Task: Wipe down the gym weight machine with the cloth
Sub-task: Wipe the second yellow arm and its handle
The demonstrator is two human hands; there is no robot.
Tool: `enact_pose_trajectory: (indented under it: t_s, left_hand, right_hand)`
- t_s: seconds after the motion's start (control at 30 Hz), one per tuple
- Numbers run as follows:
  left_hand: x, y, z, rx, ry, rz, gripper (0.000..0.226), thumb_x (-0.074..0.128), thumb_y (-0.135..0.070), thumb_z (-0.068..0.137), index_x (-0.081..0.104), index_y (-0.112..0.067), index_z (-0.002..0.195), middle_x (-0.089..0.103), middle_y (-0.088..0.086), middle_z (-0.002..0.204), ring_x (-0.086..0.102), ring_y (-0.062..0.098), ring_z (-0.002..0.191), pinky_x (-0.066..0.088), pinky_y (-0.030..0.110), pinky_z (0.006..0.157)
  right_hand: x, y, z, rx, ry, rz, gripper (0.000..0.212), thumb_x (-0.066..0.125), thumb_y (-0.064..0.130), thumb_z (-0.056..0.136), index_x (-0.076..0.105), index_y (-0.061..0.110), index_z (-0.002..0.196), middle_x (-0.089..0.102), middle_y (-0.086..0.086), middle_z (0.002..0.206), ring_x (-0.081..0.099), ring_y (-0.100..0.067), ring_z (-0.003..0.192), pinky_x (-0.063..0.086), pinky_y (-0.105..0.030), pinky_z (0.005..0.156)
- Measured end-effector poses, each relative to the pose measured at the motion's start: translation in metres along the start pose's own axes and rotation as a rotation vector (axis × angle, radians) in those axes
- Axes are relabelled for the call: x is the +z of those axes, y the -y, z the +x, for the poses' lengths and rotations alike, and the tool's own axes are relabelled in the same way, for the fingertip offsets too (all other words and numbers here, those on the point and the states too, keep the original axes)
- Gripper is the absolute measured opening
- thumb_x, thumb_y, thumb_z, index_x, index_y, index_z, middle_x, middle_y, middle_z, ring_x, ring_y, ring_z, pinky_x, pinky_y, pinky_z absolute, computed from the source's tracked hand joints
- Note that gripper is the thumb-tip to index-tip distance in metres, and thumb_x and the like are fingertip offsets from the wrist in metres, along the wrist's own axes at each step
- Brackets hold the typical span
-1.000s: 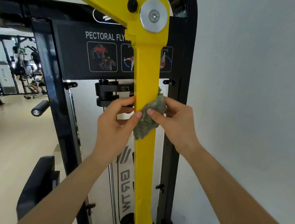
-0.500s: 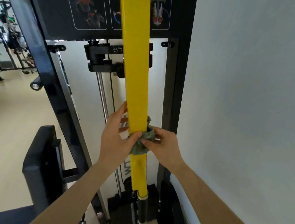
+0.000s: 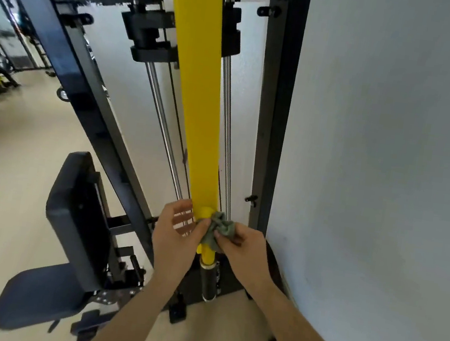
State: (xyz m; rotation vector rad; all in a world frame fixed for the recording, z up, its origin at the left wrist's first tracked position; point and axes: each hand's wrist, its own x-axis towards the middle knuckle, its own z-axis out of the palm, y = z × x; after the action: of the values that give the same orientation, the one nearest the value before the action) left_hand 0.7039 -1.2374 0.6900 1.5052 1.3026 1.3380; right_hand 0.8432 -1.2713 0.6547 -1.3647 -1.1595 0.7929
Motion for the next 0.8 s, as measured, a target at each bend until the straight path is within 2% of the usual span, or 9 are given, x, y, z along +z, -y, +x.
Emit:
enact_pose_trajectory:
  t_s: [0.13, 0.23, 0.3, 0.37, 0.43, 0.5, 0.6, 0.7, 0.8]
  left_hand:
    - [-0.009, 0.008, -0.025, 0.016, 0.075, 0.023, 0.024, 0.081, -0.019, 0.083, 0.066, -0.024, 0.101, 0.072, 0.0, 0.099, 0.072, 0.018, 0.089, 0.062, 0.043, 0.079]
    - [-0.015, 0.014, -0.036, 0.065, 0.192, 0.077, 0.026, 0.08, -0.007, 0.083, 0.065, -0.02, 0.101, 0.07, 0.003, 0.099, 0.071, 0.021, 0.088, 0.061, 0.039, 0.074]
    - [-0.018, 0.012, -0.037, 0.057, 0.251, 0.082, 0.034, 0.076, 0.005, 0.082, 0.064, -0.019, 0.102, 0.069, 0.001, 0.102, 0.069, 0.02, 0.09, 0.061, 0.037, 0.073]
    - [-0.014, 0.004, -0.031, -0.031, 0.247, 0.02, 0.03, 0.075, 0.003, 0.084, 0.065, -0.018, 0.102, 0.068, -0.001, 0.105, 0.069, 0.018, 0.087, 0.06, 0.037, 0.073]
    - [-0.007, -0.003, -0.02, -0.131, 0.208, -0.018, 0.023, 0.08, -0.014, 0.085, 0.066, -0.021, 0.102, 0.069, -0.005, 0.104, 0.069, 0.021, 0.082, 0.061, 0.039, 0.073]
    - [0.0, -0.005, -0.009, -0.147, 0.176, 0.025, 0.026, 0.084, -0.025, 0.081, 0.065, -0.025, 0.1, 0.068, -0.008, 0.098, 0.069, 0.019, 0.079, 0.062, 0.044, 0.071]
    - [0.004, 0.0, 0.002, -0.127, 0.189, 0.053, 0.03, 0.086, -0.026, 0.079, 0.063, -0.03, 0.098, 0.067, -0.011, 0.095, 0.069, 0.023, 0.073, 0.061, 0.05, 0.066]
    - [0.008, 0.002, 0.004, -0.134, 0.175, 0.071, 0.032, 0.085, -0.025, 0.079, 0.062, -0.031, 0.099, 0.068, -0.01, 0.096, 0.069, 0.024, 0.067, 0.061, 0.051, 0.064]
    - [0.012, 0.001, 0.001, -0.124, 0.116, 0.076, 0.032, 0.084, -0.023, 0.081, 0.064, -0.03, 0.104, 0.069, -0.008, 0.099, 0.069, 0.016, 0.066, 0.062, 0.042, 0.063]
  right_hand:
    - [-0.001, -0.003, -0.032, 0.005, 0.01, 0.088, 0.025, 0.069, 0.044, 0.081, 0.074, 0.026, 0.097, 0.076, 0.005, 0.088, 0.073, -0.019, 0.087, 0.06, -0.046, 0.085]
    - [-0.006, -0.006, -0.044, -0.023, 0.061, 0.145, 0.032, 0.072, 0.047, 0.077, 0.071, 0.03, 0.103, 0.076, 0.01, 0.094, 0.073, -0.016, 0.095, 0.059, -0.035, 0.089]
    - [-0.012, -0.01, -0.05, -0.065, 0.076, 0.082, 0.028, 0.078, 0.031, 0.08, 0.07, 0.028, 0.107, 0.073, 0.016, 0.095, 0.07, -0.006, 0.099, 0.055, -0.019, 0.089]
    - [-0.018, -0.012, -0.05, -0.086, 0.084, -0.024, 0.027, 0.075, 0.007, 0.086, 0.071, 0.025, 0.105, 0.071, 0.017, 0.097, 0.068, 0.001, 0.096, 0.051, -0.012, 0.086]
    - [-0.022, -0.013, -0.046, -0.099, 0.099, -0.127, 0.023, 0.073, 0.003, 0.087, 0.074, 0.018, 0.104, 0.072, 0.01, 0.097, 0.068, -0.001, 0.094, 0.051, -0.012, 0.084]
    - [-0.031, -0.012, -0.039, -0.132, 0.148, -0.201, 0.023, 0.076, 0.001, 0.084, 0.075, 0.015, 0.102, 0.072, 0.008, 0.096, 0.068, -0.001, 0.092, 0.051, -0.011, 0.083]
    - [-0.054, -0.01, -0.024, -0.064, 0.224, -0.314, 0.03, 0.078, 0.003, 0.082, 0.074, 0.026, 0.101, 0.071, 0.013, 0.092, 0.066, 0.004, 0.089, 0.051, -0.01, 0.079]
    - [-0.076, -0.017, -0.007, 0.016, 0.034, -0.444, 0.03, 0.079, 0.008, 0.082, 0.074, 0.026, 0.105, 0.072, 0.01, 0.091, 0.065, 0.006, 0.082, 0.053, -0.011, 0.083]
    - [-0.078, -0.015, 0.018, 0.037, -0.042, -0.343, 0.03, 0.078, 0.013, 0.084, 0.072, 0.02, 0.113, 0.073, 0.006, 0.096, 0.067, -0.002, 0.089, 0.055, -0.016, 0.084]
